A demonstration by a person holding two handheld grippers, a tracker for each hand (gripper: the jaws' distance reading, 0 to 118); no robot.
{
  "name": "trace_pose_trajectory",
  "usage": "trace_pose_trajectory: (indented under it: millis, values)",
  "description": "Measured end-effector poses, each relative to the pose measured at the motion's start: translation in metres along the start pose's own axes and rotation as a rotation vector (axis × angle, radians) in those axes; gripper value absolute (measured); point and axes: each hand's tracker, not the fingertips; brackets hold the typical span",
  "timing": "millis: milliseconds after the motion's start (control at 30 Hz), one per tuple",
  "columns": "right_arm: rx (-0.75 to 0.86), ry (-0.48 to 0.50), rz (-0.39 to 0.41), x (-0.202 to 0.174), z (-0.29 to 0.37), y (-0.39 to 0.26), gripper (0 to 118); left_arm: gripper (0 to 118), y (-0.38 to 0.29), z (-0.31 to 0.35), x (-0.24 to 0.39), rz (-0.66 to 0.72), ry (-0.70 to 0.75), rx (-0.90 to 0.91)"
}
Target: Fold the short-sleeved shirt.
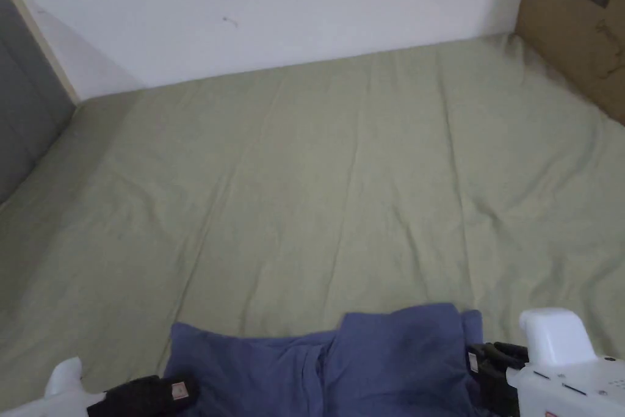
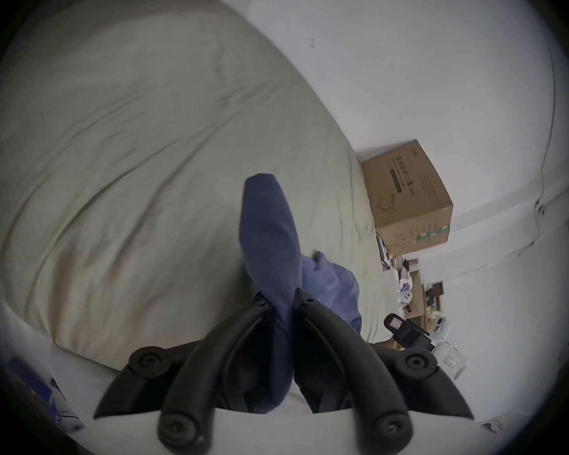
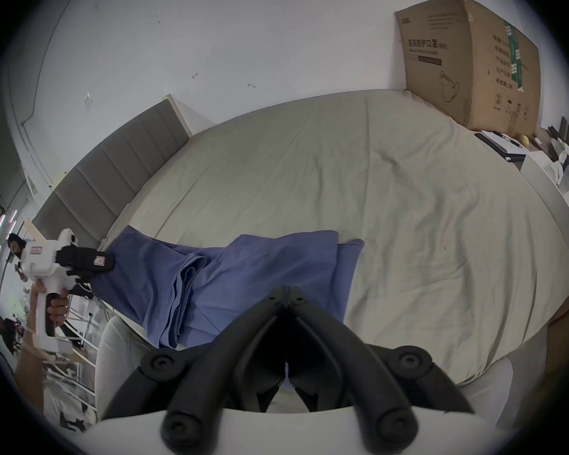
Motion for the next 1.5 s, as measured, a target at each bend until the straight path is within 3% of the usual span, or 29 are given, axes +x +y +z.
trace_pose_trajectory:
  millis: [167, 267, 567, 600, 633, 700, 733, 833, 933, 967, 1100, 1233, 1500]
  values:
    - [0.037, -0.025, -0.071, 0.035, 0.012, -0.003, 0, 8, -0.021, -0.032, 0.087, -0.013, 0.006, -0.019]
    - [0.053, -0.042, -0.121, 0.060, 0.021, -0.004, 0, 8, -0.038, -0.066, 0.132, -0.092, -0.009, -0.060]
    - [0.089, -0.103, -0.186, 0.099, 0.043, -0.016, 0, 13, -0.077, -0.219, 0.185, -0.224, 0.046, -0.321]
    - [0.084, -0.105, -0.193, 0.102, 0.044, -0.017, 0, 20, -0.080, -0.230, 0.183, -0.223, 0.035, -0.354]
    - [0.079, -0.108, -0.199, 0.104, 0.044, -0.019, 0, 39, -0.084, -0.236, 0.183, -0.213, 0.033, -0.385]
    - [0.065, -0.114, -0.204, 0.107, 0.043, -0.024, 0, 95, -0.089, -0.241, 0.190, -0.245, 0.023, -0.450]
    - [0.059, -0.116, -0.206, 0.108, 0.041, -0.026, 0, 103, -0.090, -0.238, 0.191, -0.254, 0.020, -0.435]
    - [0.050, -0.114, -0.217, 0.108, 0.039, -0.029, 0, 104, -0.080, -0.223, 0.190, -0.301, 0.026, -0.397]
    - [0.047, -0.103, -0.218, 0.105, 0.035, -0.028, 0, 101, -0.059, -0.201, 0.181, -0.281, 0.070, -0.311]
    - [0.045, -0.100, -0.211, 0.103, 0.034, -0.027, 0, 95, -0.056, -0.188, 0.185, -0.269, 0.074, -0.281]
    - [0.045, -0.082, -0.197, 0.096, 0.027, -0.025, 0, 13, -0.048, -0.180, 0.176, -0.273, 0.122, -0.246]
    - [0.044, -0.071, -0.187, 0.090, 0.024, -0.025, 0, 3, -0.062, -0.204, 0.171, -0.300, 0.066, -0.310]
    - [0.034, -0.097, -0.181, 0.095, 0.035, -0.028, 0, 2, -0.142, -0.274, 0.178, -0.401, 0.079, -0.559]
